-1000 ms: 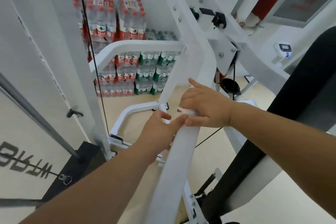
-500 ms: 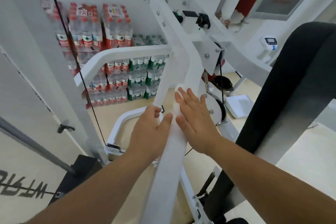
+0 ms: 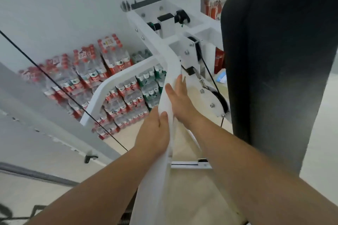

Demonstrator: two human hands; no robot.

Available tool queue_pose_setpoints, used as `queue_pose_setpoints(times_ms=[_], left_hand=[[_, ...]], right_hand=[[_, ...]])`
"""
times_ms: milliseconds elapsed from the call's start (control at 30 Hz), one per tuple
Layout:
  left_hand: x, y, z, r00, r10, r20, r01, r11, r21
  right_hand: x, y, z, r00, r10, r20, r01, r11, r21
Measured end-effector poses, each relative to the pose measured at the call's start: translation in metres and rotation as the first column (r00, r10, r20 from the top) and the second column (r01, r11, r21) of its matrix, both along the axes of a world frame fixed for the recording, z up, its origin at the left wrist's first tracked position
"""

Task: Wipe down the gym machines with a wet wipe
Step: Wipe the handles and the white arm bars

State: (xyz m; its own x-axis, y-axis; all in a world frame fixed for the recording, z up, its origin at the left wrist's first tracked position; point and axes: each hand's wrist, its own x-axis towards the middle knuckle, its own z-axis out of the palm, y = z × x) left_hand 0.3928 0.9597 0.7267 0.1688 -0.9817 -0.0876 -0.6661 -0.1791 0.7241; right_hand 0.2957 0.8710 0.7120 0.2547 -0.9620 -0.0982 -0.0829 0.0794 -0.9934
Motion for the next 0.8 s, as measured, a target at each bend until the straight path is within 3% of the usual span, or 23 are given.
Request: queue_pose_setpoints(times_ms=[100,267,400,533,667,733,800], left_hand=[[-0.003,0.001,0.003,1.0,0.0,0.012,0.0,1.0,-0.024],[-0.004,0.001,0.002,0.999,0.033,0.025,-0.033,0.999,0.007],[-0.004,0.002,0.005,0.998,0.052,0.037,-0.051,0.999,-0.007],[-0.004,0.004,0.004,1.0,0.027,0.015,-0.027,0.999,-0.017],[-0.001,0.003,0.0,1.0,0.031,-0.004,-0.031,0.999,0.01],[-0.003,0.001,0.003,0.999,0.038,0.039,-0.039,0.999,0.026],[-0.004,0.002,0.005,0.997,0.053,0.047,-0.055,0.997,0.053]], right_hand=[[-0.007,0.037,-0.029,0.982,0.007,0.187,-0.031,0.992,0.123],[-0.009,-0.003,-0.021,0.975,-0.037,0.218,-0.001,0.985,0.17],[-0.002,-0.039,0.004,0.999,-0.02,0.039,0.023,0.997,-0.075],[-0.001,-0.004,-0.029,0.996,0.028,-0.082,-0.049,0.962,-0.27],[-0.007,-0.006,-0.046,0.976,0.06,0.209,-0.049,0.997,-0.059],[-0.008,-0.035,-0.034,0.981,-0.064,0.182,0.054,0.997,0.06],[-0.008,-0.059,-0.012,0.997,-0.05,0.054,0.049,0.998,0.03]])
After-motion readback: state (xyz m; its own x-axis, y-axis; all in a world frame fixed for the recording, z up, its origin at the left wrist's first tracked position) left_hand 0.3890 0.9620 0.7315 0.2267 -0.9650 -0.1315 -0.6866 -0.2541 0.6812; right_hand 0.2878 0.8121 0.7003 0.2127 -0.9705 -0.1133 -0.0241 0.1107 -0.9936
